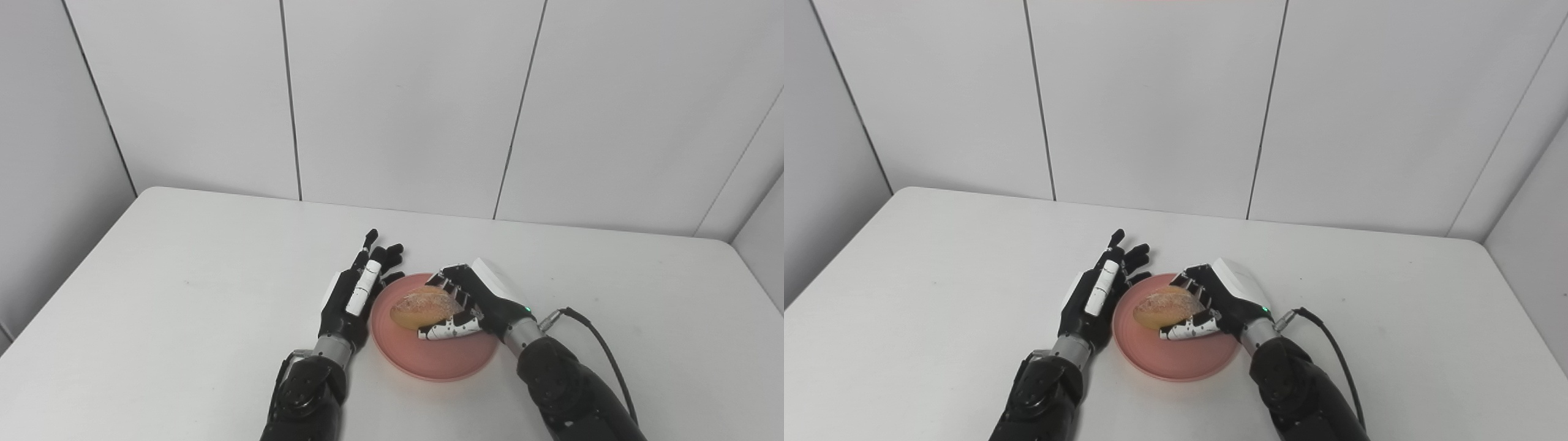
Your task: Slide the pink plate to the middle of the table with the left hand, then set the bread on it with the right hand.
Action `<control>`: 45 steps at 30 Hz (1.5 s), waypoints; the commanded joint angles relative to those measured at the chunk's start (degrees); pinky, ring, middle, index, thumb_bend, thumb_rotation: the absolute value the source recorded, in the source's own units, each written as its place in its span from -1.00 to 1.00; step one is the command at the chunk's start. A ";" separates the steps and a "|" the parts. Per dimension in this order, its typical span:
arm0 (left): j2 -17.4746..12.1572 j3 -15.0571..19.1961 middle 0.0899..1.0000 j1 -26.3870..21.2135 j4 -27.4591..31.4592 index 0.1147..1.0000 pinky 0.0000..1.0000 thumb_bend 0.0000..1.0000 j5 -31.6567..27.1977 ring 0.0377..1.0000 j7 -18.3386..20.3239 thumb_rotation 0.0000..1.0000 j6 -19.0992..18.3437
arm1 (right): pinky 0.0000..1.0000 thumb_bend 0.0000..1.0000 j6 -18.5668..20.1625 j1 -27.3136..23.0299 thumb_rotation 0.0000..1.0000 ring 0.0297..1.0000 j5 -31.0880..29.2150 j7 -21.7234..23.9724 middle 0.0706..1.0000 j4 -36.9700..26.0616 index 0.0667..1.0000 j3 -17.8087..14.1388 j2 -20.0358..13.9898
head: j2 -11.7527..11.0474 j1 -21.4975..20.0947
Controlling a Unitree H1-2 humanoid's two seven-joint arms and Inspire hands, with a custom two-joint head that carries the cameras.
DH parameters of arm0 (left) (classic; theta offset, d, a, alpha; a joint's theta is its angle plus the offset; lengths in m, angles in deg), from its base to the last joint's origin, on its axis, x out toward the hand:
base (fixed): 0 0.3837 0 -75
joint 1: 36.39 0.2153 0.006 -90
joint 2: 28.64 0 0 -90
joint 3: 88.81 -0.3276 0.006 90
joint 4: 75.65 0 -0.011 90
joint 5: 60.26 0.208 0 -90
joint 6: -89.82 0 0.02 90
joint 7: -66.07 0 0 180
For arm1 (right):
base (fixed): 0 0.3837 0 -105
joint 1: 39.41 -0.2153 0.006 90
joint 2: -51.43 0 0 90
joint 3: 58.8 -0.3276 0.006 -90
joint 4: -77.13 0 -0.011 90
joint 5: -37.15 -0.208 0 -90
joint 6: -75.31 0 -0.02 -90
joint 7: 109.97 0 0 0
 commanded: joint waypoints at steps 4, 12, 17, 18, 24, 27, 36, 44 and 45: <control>0.04 -0.23 0.66 1.39 -2.46 1.00 0.63 0.71 0.67 0.74 -0.41 0.52 -0.54 | -0.65 0.03 2.90 -3.60 -1.00 -0.58 -1.57 2.23 -0.26 -1.74 -0.03 -1.43 -0.94 | 0.08 0.19; 0.13 -0.18 0.65 1.45 -2.00 1.00 0.62 0.70 1.06 0.74 -0.66 0.53 -0.98 | -0.54 0.03 4.04 -3.62 -0.98 -0.47 -2.51 4.04 -0.23 -2.37 -0.01 -1.76 -1.58 | 0.26 1.11; -0.16 0.06 0.66 1.38 -1.82 1.00 0.62 0.74 1.07 0.73 -0.42 0.55 -0.90 | -0.27 0.04 3.08 -3.64 -0.79 -0.15 -2.60 3.97 -0.08 -1.80 -0.05 -1.40 -1.85 | 0.19 0.82; -0.19 0.06 0.66 1.43 -1.77 1.00 0.62 0.73 1.05 0.73 -0.37 0.54 -0.94 | -0.24 0.04 3.32 -3.68 -0.72 -0.12 -2.44 4.10 -0.03 -1.98 -0.06 -1.25 -1.94 | 0.17 0.82; -0.29 0.00 0.65 1.65 -1.43 1.00 0.58 0.72 1.05 0.70 -0.22 0.55 -1.39 | 0.00 0.94 4.93 -3.72 0.08 0.21 -2.35 4.55 0.33 -3.46 0.40 -1.34 -2.08 | 0.32 0.74; -0.37 0.01 0.65 1.61 -1.43 1.00 0.57 0.71 0.99 0.70 -0.13 0.56 -1.48 | 0.01 1.00 4.59 -3.70 0.12 0.24 -2.64 4.56 0.38 -4.20 0.44 -1.53 -2.19 | 0.25 0.57; -0.62 -0.11 0.70 1.64 -1.36 1.00 0.70 0.73 0.65 0.79 0.65 0.58 -1.92 | 0.02 1.00 5.59 -3.13 0.09 0.26 -2.97 5.77 0.41 -10.67 0.48 -1.43 -2.27 | 0.33 0.46; -0.76 0.24 0.65 1.62 -1.35 1.00 0.74 0.72 0.19 0.79 1.08 0.56 -2.35 | 0.05 1.00 4.42 -3.92 0.10 0.27 -1.09 6.39 0.41 -15.71 0.47 -0.73 -3.45 | 0.34 0.12; -0.75 0.27 0.64 1.64 -1.39 1.00 0.72 0.72 0.22 0.78 1.03 0.56 -2.33 | 0.05 1.00 4.38 -4.07 0.10 0.27 -0.91 6.53 0.42 -16.15 0.47 -0.76 -3.63 | 0.32 -0.01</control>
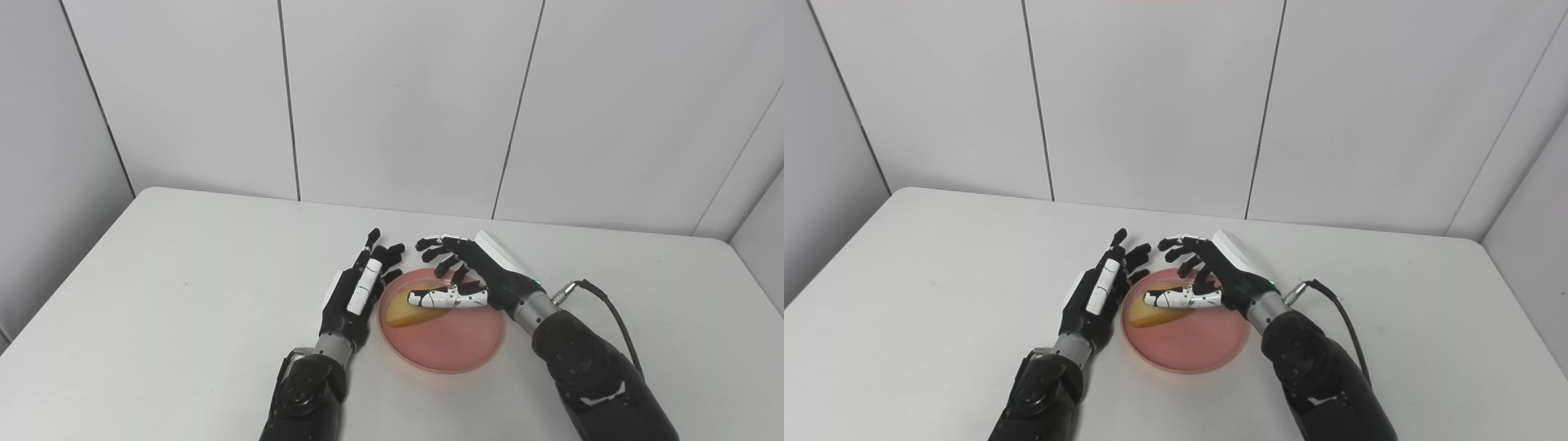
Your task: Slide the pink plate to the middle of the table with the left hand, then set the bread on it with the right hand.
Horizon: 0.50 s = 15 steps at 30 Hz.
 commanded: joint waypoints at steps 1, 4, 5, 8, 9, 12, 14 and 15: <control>-0.38 0.19 0.65 1.65 -1.61 1.00 0.71 0.73 -0.55 0.76 0.22 0.55 -2.11 | 0.07 1.00 -1.03 -3.15 0.10 0.30 0.29 -0.34 0.44 -2.89 0.48 -0.33 -0.89 | 0.06 -0.09; -0.20 0.28 0.64 1.79 -1.34 1.00 0.70 0.74 -0.54 0.75 -0.03 0.54 -2.46 | 0.10 1.00 -1.37 -3.64 0.15 0.34 1.03 -0.36 0.47 -4.08 0.49 -0.39 -1.47 | 0.13 -0.20; -0.16 0.30 0.63 1.81 -1.27 1.00 0.69 0.76 -0.50 0.74 -0.11 0.53 -2.58 | 0.10 1.00 -1.55 -3.75 0.16 0.34 1.07 -0.45 0.48 -4.31 0.50 -0.47 -1.57 | 0.13 -0.20; -0.14 0.34 0.63 1.83 -1.26 1.00 0.67 0.77 -0.44 0.73 -0.16 0.53 -2.65 | 0.10 1.00 -1.71 -4.18 0.18 0.35 1.18 -0.49 0.47 -5.19 0.50 -0.64 -1.86 | 0.19 -0.28; -0.15 0.33 0.63 1.81 -1.40 1.00 0.64 0.77 -0.41 0.72 -0.14 0.53 -2.49 | 0.10 1.00 -1.41 -4.40 0.20 0.34 1.43 -0.39 0.46 -5.76 0.50 -0.65 -2.01 | 0.21 -0.30; -0.12 0.37 0.64 1.77 -1.57 1.00 0.63 0.76 -0.45 0.74 -0.10 0.52 -2.29 | 0.06 0.99 -1.07 -4.83 0.25 0.30 1.86 -0.42 0.45 -7.31 0.50 -0.87 -2.27 | 0.21 -0.30; -0.11 0.34 0.65 1.80 -1.49 1.00 0.64 0.75 -0.39 0.74 -0.13 0.53 -2.23 | 0.07 0.96 -1.45 -4.83 0.29 0.30 2.22 -0.91 0.45 -7.90 0.49 -1.03 -2.28 | 0.20 -0.26; -0.03 0.42 0.65 1.82 -1.38 1.00 0.64 0.75 -0.39 0.75 -0.30 0.53 -2.10 | 0.07 0.95 -1.59 -4.67 0.29 0.30 2.23 -1.38 0.45 -8.28 0.49 -1.37 -2.13 | 0.20 -0.26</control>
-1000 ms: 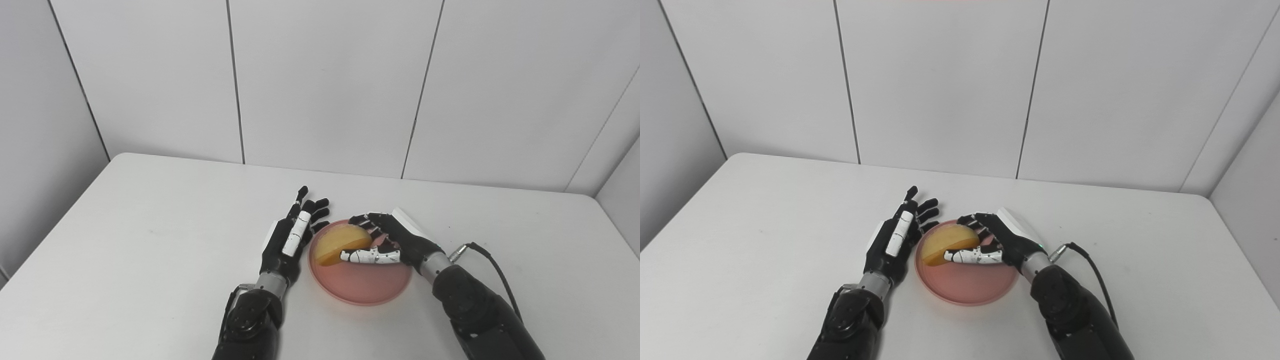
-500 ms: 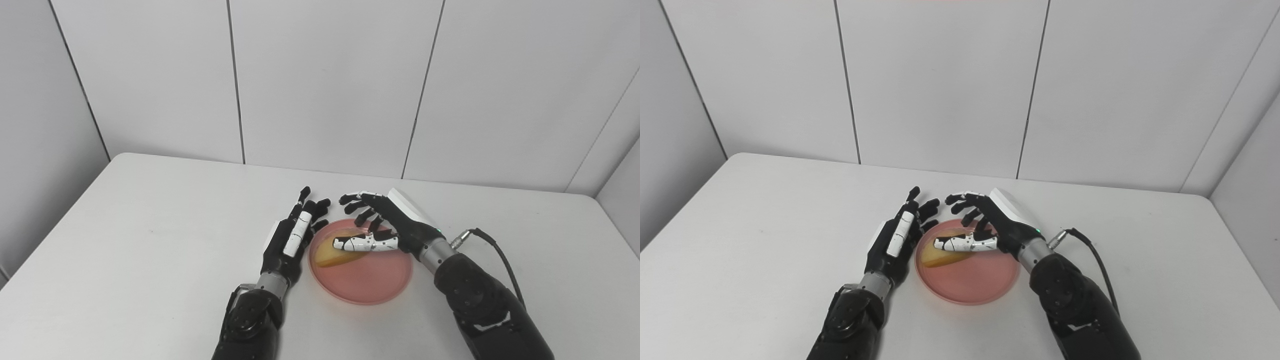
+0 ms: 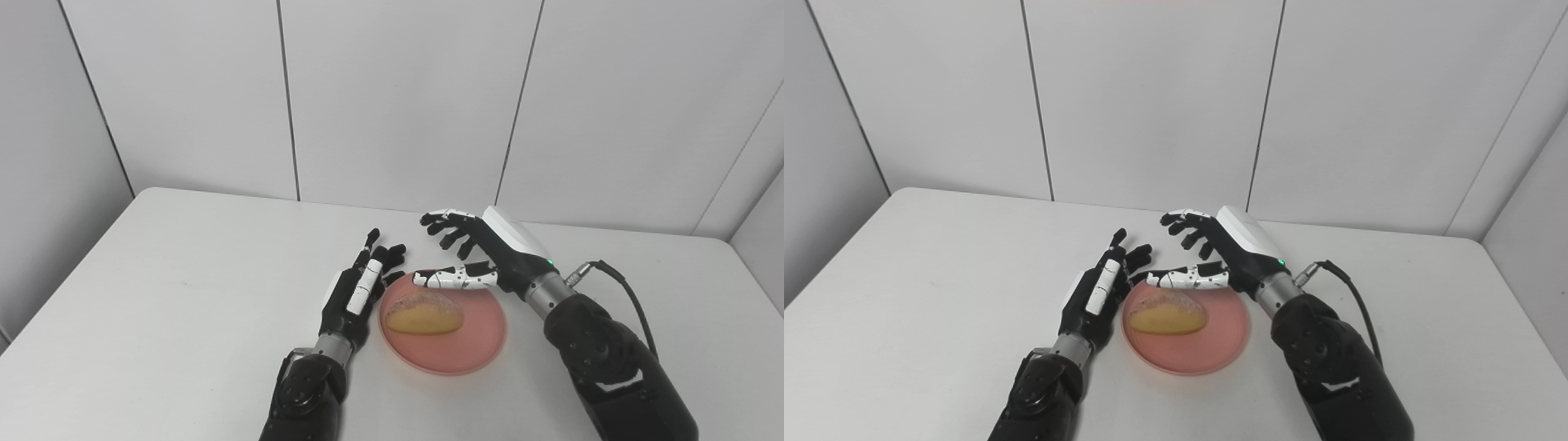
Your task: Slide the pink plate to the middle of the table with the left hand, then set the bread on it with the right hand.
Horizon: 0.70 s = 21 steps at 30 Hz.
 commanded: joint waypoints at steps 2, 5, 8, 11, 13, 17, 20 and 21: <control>0.14 0.50 0.64 1.72 -1.44 1.00 0.62 0.71 -0.57 0.73 -0.54 0.51 -1.40 | 0.06 0.79 -1.56 -2.25 0.50 0.31 0.18 -2.71 0.48 -3.00 0.49 -1.88 -0.01 | 0.03 0.00; 0.69 1.68 0.67 1.39 -1.67 1.00 0.70 0.73 -1.66 0.77 -0.64 0.46 0.12 | 0.09 0.60 -1.97 -1.07 0.76 0.35 0.13 -5.78 0.51 -2.57 0.47 -3.29 1.37 | -0.02 0.14; 1.11 2.72 0.73 0.87 -1.95 1.00 0.77 0.81 -2.15 0.80 -0.98 0.44 2.54 | 0.25 0.56 -2.82 0.49 0.93 0.46 -1.31 -9.53 0.56 -1.07 0.48 -5.36 3.32 | 0.02 0.10; 0.89 2.76 0.82 0.29 -2.23 1.00 0.83 0.84 -1.44 0.85 -1.74 0.51 4.94 | 0.44 0.66 -4.16 1.83 1.00 0.60 -3.83 -12.98 0.63 1.05 0.54 -7.78 5.26 | 0.09 0.00; 0.62 2.52 0.88 -0.16 -2.35 1.00 0.88 0.81 -0.69 0.88 -2.41 0.54 6.85 | 0.44 0.56 -7.37 2.78 1.00 0.58 -6.85 -15.33 0.60 3.22 0.56 -9.76 6.57 | 0.12 -0.12; 0.52 2.14 0.96 -0.88 -2.41 1.00 0.98 0.69 0.64 0.94 -3.96 0.56 9.19 | 0.44 0.52 -10.69 4.47 1.00 0.57 -13.17 -17.35 0.62 6.75 0.59 -13.21 8.93 | 0.24 -0.48; 0.68 1.35 0.99 -1.42 -2.63 1.00 1.00 0.63 3.24 0.99 -6.29 0.56 11.35 | 0.50 0.59 -12.78 5.88 1.00 0.58 -17.93 -19.00 0.66 10.01 0.63 -16.09 10.95 | 0.19 -1.21; 0.72 1.14 1.00 -1.52 -2.67 1.00 1.00 0.63 3.87 1.00 -6.91 0.56 11.70 | 0.51 0.59 -13.78 6.12 1.00 0.57 -18.78 -19.53 0.66 10.95 0.63 -16.64 11.33 | 0.18 -1.33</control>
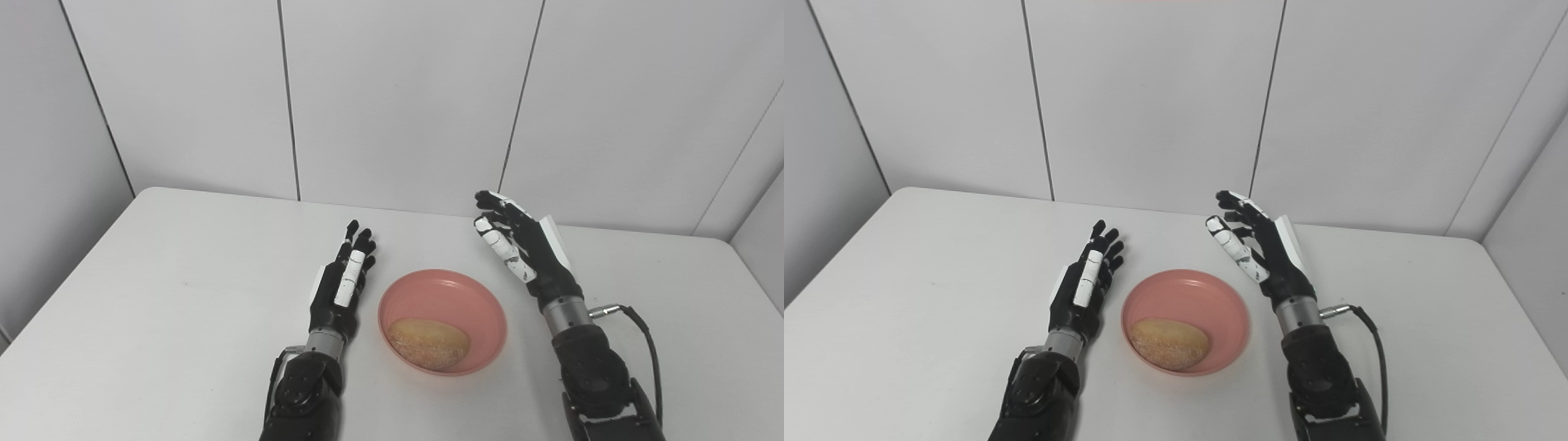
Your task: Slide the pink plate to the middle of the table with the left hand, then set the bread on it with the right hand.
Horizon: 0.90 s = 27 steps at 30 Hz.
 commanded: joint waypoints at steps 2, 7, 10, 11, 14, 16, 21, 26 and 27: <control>0.45 -0.69 1.00 -0.64 -0.56 0.99 1.00 0.64 3.92 1.00 -4.00 0.59 2.21 | 0.52 0.61 -6.40 -0.18 1.00 0.57 -3.57 -2.98 0.63 2.37 0.62 -2.04 1.79 | -0.04 -0.48; 1.82 -1.63 1.00 -1.18 1.46 1.00 1.00 0.56 8.85 1.00 -10.31 0.70 -2.81 | 0.61 0.63 -9.95 0.32 1.00 0.66 -8.06 -6.43 0.69 9.75 0.69 -5.52 4.39 | -0.15 -1.82; 2.31 -2.40 1.00 -1.52 2.52 1.00 1.00 0.50 9.93 1.00 -11.32 0.75 -5.59 | 0.73 0.64 -12.71 0.46 1.00 0.74 -12.06 -7.90 0.75 13.80 0.74 -8.27 6.44 | -0.24 -2.36; 2.50 -2.45 1.00 -1.66 2.75 1.00 1.00 0.50 9.70 1.00 -11.25 0.75 -6.38 | 0.76 0.63 -13.76 0.51 1.00 0.76 -12.97 -8.37 0.77 14.99 0.75 -8.95 6.99 | -0.20 -2.97; 3.03 -2.33 1.00 -2.14 3.03 1.00 1.00 0.50 8.55 1.00 -10.73 0.71 -8.40 | 0.80 0.57 -15.82 0.79 1.00 0.80 -15.02 -9.10 0.81 17.83 0.80 -10.08 8.00 | -0.16 -3.79; 3.29 -2.28 1.00 -2.50 2.82 1.00 1.00 0.50 8.00 1.00 -10.47 0.70 -9.42 | 0.82 0.57 -16.52 0.96 1.00 0.81 -16.21 -9.33 0.82 19.71 0.83 -10.54 8.55 | -0.21 -4.88; 3.15 -2.64 1.00 -2.79 2.48 1.00 1.00 0.49 8.12 1.00 -10.38 0.69 -11.40 | 0.82 0.58 -17.96 1.13 1.00 0.82 -16.72 -10.38 0.84 22.54 0.85 -10.31 9.38 | -0.65 -6.21; 2.81 -2.82 1.00 -3.04 1.69 1.00 1.00 0.49 8.19 1.00 -10.08 0.69 -12.12 | 0.91 0.53 -18.16 1.46 1.00 0.85 -15.17 -12.67 0.86 22.84 0.86 -9.66 10.13 | -0.94 -6.75; 2.75 -2.88 1.00 -3.05 1.62 1.00 1.00 0.51 8.20 1.00 -10.00 0.70 -12.15 | 0.96 0.50 -18.05 1.52 1.00 0.88 -14.64 -13.24 0.88 22.79 0.88 -9.46 10.18 | -0.94 -6.75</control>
